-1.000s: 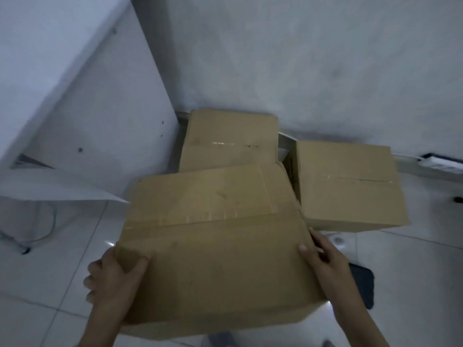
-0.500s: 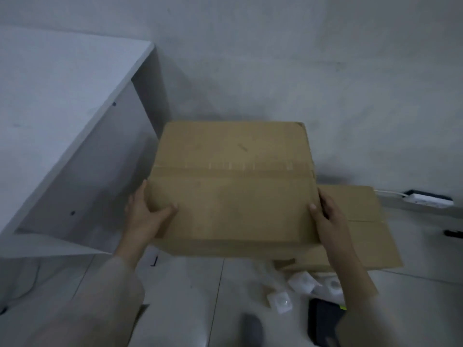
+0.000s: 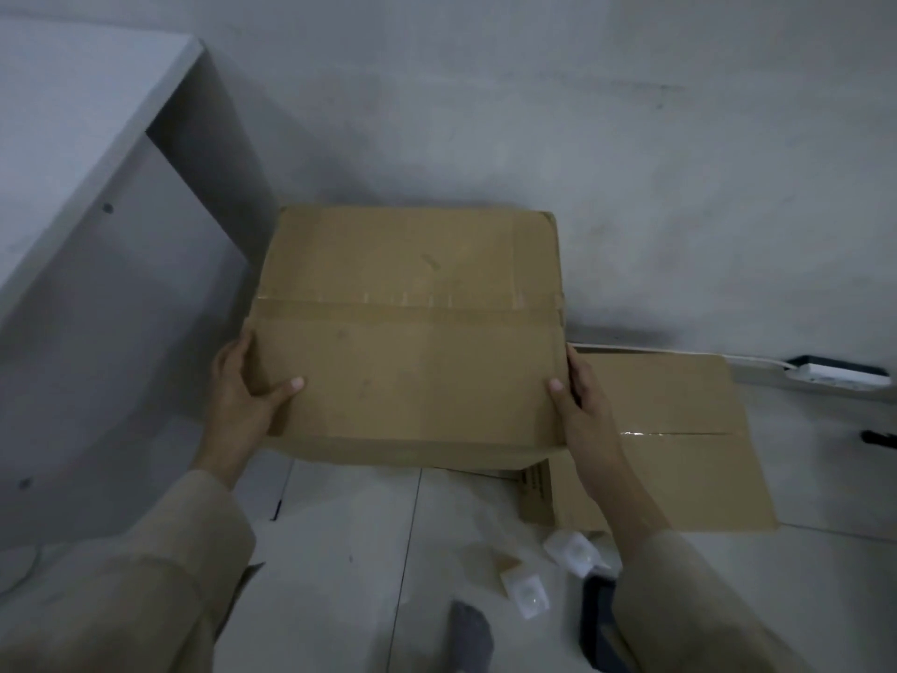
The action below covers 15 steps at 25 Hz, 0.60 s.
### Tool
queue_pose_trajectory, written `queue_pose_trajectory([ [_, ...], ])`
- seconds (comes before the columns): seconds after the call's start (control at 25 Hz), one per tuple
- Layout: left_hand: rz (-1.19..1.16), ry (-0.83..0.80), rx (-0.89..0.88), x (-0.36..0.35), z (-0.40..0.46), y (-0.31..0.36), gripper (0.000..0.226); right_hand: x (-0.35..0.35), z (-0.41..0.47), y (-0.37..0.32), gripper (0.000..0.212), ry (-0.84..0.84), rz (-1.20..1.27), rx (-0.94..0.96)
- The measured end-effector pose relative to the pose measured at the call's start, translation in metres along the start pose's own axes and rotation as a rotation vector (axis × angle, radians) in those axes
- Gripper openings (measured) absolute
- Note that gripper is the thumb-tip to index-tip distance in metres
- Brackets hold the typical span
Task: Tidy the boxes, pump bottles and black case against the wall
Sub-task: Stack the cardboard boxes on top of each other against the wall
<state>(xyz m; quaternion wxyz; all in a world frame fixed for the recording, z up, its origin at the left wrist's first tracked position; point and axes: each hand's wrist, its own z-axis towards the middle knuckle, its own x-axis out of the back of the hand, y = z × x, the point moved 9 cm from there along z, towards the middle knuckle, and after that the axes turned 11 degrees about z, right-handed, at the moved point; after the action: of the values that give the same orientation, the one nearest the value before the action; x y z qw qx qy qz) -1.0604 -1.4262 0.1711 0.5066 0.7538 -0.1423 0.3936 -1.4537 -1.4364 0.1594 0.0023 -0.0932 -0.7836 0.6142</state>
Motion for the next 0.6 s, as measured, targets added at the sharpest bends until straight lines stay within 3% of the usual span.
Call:
queue_pose_trajectory([
  [0.2,-0.014,0.007,0.014,-0.001,0.039,-0.022,0.093,-0.022,0.032,-0.003,0.050,-0.018,0.003,0.011],
  [0.36,0.049,0.288,0.183,0.002,0.019,-0.034,0.083,-0.024,0.040,-0.005,0.047,0.025,-0.014,0.036],
  [0.48,-0.362,0.481,0.358,-0.012,-0.024,-0.073,0.077,-0.007,0.030,0.003,0.029,0.223,0.136,0.049],
  [0.52,-0.509,0.477,0.448,-0.025,-0.038,-0.091,0.075,0.004,0.024,0.019,0.030,0.346,0.280,0.004],
  [0.6,-0.746,0.285,0.640,-0.070,-0.061,-0.121,0.067,0.016,0.009,0.074,0.044,0.549,0.592,-0.134],
])
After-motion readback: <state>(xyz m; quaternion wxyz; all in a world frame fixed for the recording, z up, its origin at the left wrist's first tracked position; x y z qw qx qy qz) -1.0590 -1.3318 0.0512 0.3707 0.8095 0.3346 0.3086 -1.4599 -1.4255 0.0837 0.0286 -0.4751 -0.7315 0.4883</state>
